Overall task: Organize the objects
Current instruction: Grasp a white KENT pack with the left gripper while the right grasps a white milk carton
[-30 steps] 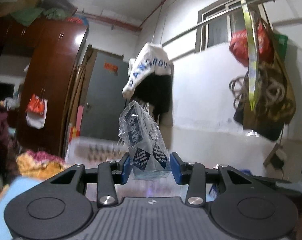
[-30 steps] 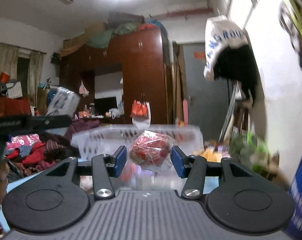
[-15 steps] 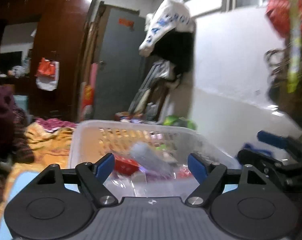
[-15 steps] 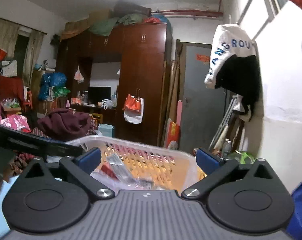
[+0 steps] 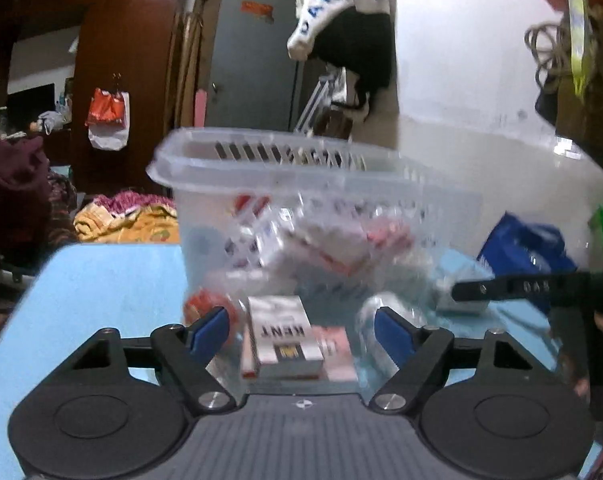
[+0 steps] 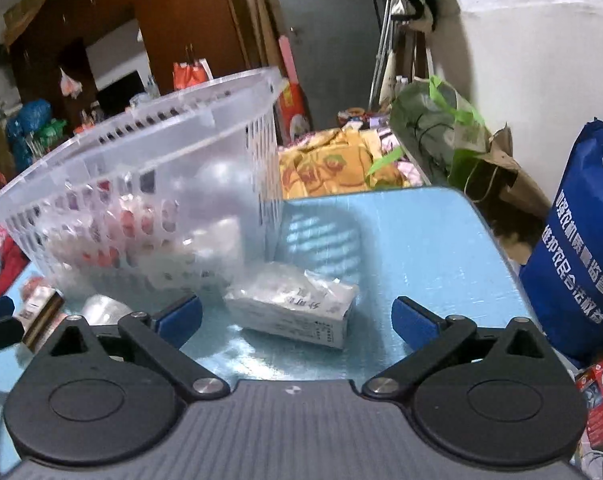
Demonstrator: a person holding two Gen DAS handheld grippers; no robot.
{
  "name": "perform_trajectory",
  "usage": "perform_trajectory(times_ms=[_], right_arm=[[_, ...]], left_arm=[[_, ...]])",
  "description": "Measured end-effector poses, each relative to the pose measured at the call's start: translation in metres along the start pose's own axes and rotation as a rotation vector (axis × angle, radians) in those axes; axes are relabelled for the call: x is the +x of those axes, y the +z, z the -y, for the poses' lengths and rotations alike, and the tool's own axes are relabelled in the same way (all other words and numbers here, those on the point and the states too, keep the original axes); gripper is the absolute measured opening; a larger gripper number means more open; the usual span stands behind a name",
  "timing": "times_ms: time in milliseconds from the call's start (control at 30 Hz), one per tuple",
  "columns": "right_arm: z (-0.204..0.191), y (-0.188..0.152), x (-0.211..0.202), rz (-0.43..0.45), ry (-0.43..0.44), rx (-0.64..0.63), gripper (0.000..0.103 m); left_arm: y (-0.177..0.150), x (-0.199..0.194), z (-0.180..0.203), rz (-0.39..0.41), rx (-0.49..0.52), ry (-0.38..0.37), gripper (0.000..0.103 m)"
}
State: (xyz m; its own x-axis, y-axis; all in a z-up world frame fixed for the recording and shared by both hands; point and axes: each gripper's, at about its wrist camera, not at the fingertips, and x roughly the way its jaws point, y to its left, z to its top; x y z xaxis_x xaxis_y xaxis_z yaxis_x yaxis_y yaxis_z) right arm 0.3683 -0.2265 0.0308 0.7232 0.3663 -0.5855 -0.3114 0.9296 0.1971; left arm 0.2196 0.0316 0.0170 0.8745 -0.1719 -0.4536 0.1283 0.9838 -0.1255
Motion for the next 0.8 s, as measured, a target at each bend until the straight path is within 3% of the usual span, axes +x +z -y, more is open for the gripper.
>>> perform_trajectory(times_ms=[133, 267, 333, 500, 600, 800], right_arm=[[-0.001, -0.003, 0.005, -0.011, 0.0, -0.005, 0.102], [-0.006, -0.019, -0.001, -0.002, -0.033, -0.047, 0.08], [-0.006, -0.023, -0.005, 0.013, -0.04, -0.044, 0.078], [-0.005, -0.034, -0.032, 0.096, 0.03, -0.022, 0.078], [-0.007, -0.045, -0.051, 0.153, 0.088, -0.012, 0.078], [-0.015, -0.058, -0.074, 0.241, 0.165, -0.018, 0.078]], left_arm=[[-0.008, 0.007, 0.004, -0.018, 0.014, 0.016, 0.083], [-0.01, 0.005, 0.003, -0.02, 0.014, 0.03, 0.083], [-0.01, 0.006, 0.003, -0.043, 0.015, 0.056, 0.067], [-0.011, 0.001, 0.001, -0.021, 0.031, 0.113, 0.041], [-0.011, -0.005, -0.009, 0.008, -0.013, 0.036, 0.041], [-0.015, -0.026, -0.008, 0.142, 0.006, -0.024, 0.041]])
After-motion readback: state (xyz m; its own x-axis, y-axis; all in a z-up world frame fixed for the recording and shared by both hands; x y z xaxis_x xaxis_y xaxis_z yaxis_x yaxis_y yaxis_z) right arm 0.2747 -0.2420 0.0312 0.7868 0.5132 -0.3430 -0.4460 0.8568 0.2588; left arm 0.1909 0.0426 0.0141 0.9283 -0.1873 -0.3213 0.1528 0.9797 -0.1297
